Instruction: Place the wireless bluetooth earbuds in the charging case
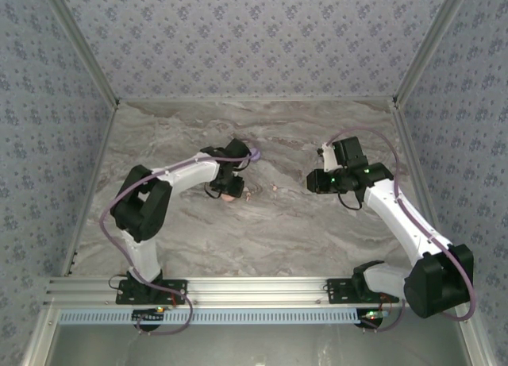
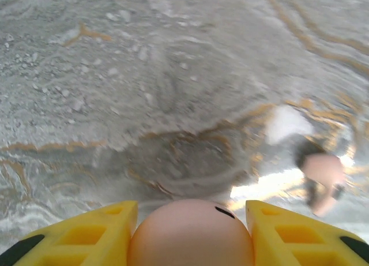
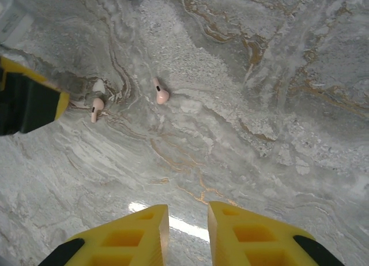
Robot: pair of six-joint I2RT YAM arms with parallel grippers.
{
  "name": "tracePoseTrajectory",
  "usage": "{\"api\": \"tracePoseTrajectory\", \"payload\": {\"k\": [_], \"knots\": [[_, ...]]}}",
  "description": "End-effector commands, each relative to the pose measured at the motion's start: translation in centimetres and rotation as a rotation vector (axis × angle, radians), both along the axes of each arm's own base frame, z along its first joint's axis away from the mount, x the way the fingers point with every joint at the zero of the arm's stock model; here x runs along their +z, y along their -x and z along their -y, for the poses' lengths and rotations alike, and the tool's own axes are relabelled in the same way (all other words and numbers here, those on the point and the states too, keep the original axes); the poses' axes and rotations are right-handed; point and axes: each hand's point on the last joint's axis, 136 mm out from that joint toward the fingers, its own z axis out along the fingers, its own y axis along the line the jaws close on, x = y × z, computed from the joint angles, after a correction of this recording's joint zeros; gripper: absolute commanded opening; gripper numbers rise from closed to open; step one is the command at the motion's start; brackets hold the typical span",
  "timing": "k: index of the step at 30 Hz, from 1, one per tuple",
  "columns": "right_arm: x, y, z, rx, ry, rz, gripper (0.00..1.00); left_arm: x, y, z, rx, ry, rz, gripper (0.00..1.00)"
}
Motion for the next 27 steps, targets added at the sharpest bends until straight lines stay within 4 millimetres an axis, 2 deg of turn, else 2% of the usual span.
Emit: {"api": "tracePoseTrajectory", "payload": {"k": [1, 8, 14, 19, 27], "knots": [[-0.4, -0.1, 0.9, -0.037, 0.005, -0.003, 0.27, 1.7, 2.1, 0.7, -0.109, -0.028, 0.015, 0.46], [-1.3, 0.0, 2.1, -0.073, 0.008, -0.028, 0.27, 1.6, 5.0, 5.9, -0.303, 0.017, 0.022, 0.47], [-1.9, 0.2, 3.2, -0.108, 0.008, -0.047, 0.28, -0.2, 6.4, 9.6, -0.418, 0.019, -0.01, 0.47], [-2.1, 0.3, 4.3, -0.146, -0.001, -0.058, 0.29, -1.7, 7.0, 10.6, -0.448, 0.017, -0.052, 0.47], [-2.2, 0.2, 4.8, -0.163, -0.022, -0.064, 0.29, -2.4, 7.3, 10.3, -0.465, 0.001, -0.064, 0.53]]}}
